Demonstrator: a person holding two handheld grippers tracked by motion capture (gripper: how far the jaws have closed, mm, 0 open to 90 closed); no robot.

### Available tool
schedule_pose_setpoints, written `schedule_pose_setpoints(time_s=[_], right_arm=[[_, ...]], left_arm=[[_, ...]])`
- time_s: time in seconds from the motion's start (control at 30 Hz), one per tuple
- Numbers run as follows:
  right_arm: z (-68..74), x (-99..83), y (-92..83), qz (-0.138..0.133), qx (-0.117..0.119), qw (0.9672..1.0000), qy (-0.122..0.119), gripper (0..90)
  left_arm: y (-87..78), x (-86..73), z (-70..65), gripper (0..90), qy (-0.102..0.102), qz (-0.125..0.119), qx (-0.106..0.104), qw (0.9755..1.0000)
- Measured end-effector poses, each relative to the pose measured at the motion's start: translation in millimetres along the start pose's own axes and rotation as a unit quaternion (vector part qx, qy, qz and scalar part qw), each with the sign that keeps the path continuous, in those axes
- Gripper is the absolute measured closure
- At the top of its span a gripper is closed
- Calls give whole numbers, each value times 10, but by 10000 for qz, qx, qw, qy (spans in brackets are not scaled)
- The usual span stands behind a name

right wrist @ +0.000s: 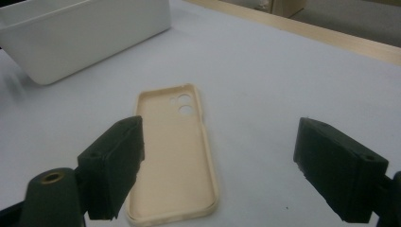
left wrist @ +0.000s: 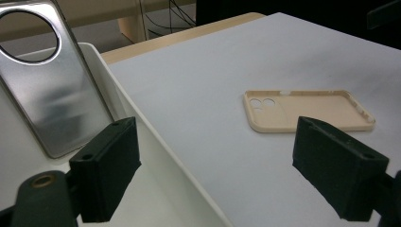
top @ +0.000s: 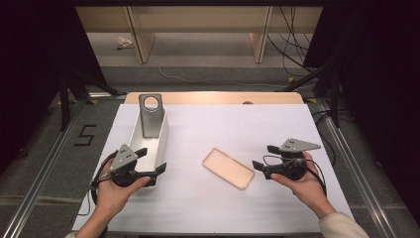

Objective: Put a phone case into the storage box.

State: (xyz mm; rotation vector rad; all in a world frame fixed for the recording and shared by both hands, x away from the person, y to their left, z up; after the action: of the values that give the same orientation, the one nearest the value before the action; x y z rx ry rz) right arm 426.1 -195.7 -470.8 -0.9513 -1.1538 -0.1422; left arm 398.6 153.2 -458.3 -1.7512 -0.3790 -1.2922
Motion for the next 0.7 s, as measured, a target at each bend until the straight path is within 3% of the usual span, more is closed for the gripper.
schedule_pose_setpoints(time_s=[0.7], right_arm=[[11, 18, 50, 9, 40, 10000, 68, 177]], left_arm=[[13, -25, 11, 151, -15, 42, -2, 10000]])
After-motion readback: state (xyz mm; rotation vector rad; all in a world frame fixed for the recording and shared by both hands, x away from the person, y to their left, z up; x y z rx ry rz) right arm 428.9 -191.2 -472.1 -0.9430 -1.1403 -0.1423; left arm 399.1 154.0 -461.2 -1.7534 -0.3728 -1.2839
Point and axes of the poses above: each handheld gripper's, and its own axes: y roughly forward along the jaws, x roughly out of its top, z roughly to its left, the point moved 9 cm from there along y, roughly forward along the jaws, and after that the axes turned 4 degrees about z, right-handed, at the moved point
